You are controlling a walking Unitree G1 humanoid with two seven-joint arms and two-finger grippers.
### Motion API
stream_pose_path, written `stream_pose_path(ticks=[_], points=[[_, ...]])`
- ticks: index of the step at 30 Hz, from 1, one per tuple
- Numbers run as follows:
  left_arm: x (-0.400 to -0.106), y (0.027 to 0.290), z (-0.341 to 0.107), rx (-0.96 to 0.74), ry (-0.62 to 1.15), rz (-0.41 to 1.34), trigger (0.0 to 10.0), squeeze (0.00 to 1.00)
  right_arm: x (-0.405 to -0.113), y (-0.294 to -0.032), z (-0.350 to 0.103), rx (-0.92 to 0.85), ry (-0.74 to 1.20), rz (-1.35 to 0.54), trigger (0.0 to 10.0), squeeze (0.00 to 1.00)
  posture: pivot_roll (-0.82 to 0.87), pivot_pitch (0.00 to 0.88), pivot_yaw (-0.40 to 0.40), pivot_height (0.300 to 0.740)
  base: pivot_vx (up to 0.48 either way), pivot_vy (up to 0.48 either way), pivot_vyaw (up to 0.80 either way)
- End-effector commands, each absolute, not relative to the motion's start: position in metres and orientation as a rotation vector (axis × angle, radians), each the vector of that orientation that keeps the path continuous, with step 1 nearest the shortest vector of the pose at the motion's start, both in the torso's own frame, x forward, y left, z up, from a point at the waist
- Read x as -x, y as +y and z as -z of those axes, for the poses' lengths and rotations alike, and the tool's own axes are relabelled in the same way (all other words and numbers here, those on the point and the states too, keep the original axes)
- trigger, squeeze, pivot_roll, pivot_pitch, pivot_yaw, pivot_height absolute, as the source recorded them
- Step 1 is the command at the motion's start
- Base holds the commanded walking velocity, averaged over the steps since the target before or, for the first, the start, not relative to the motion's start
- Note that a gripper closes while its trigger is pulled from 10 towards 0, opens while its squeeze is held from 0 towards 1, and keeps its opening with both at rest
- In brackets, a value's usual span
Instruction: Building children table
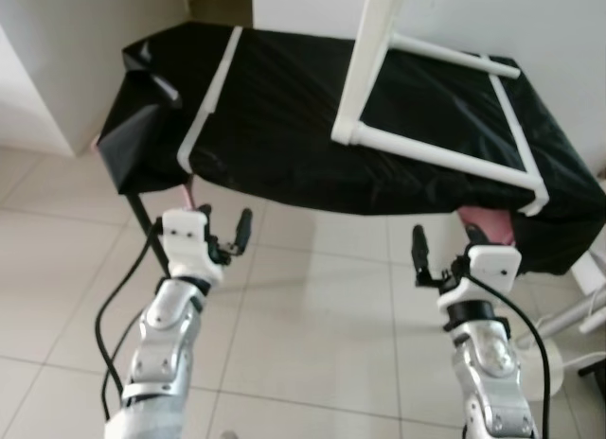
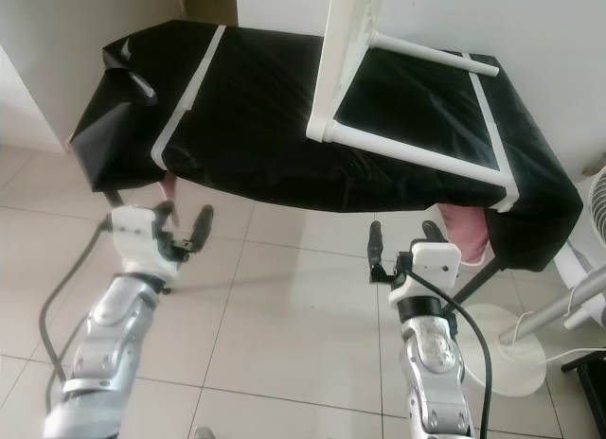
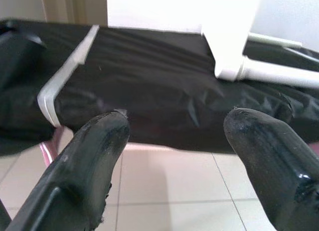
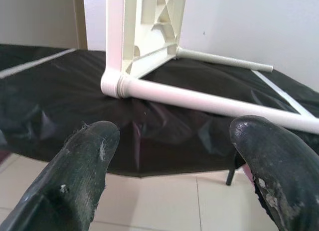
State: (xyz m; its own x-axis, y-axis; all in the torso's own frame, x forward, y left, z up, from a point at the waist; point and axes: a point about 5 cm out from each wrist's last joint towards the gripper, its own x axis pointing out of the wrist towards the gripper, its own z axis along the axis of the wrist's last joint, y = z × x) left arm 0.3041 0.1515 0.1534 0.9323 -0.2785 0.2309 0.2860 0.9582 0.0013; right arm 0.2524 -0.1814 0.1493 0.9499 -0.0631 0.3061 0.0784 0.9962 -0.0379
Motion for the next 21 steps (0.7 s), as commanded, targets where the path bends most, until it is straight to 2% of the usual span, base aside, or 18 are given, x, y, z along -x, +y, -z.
stream_pose_path(ticks=[1,13,21], points=[[-0.3048,0.1556,-0.1495,0.033,-0.204,0.223,10.0,0.00,-0.2518,-0.1833,-0.1510,0.053,-0.306,0.081,10.0,0.00,-0.05,0.088,-0.030,0.740,0.000,0.000,0.00],[-0.3000,0.1550,-0.1494,0.042,-0.167,0.231,10.0,0.00,-0.2489,-0.1830,-0.1538,0.050,-0.310,0.097,10.0,0.00,-0.04,0.098,-0.011,0.740,0.000,0.000,0.00],[-0.3045,0.1545,-0.1501,0.005,-0.172,0.229,10.0,0.00,-0.2520,-0.1820,-0.1576,0.054,-0.320,0.098,10.0,0.00,-0.02,0.072,-0.007,0.740,0.000,0.000,0.00]])
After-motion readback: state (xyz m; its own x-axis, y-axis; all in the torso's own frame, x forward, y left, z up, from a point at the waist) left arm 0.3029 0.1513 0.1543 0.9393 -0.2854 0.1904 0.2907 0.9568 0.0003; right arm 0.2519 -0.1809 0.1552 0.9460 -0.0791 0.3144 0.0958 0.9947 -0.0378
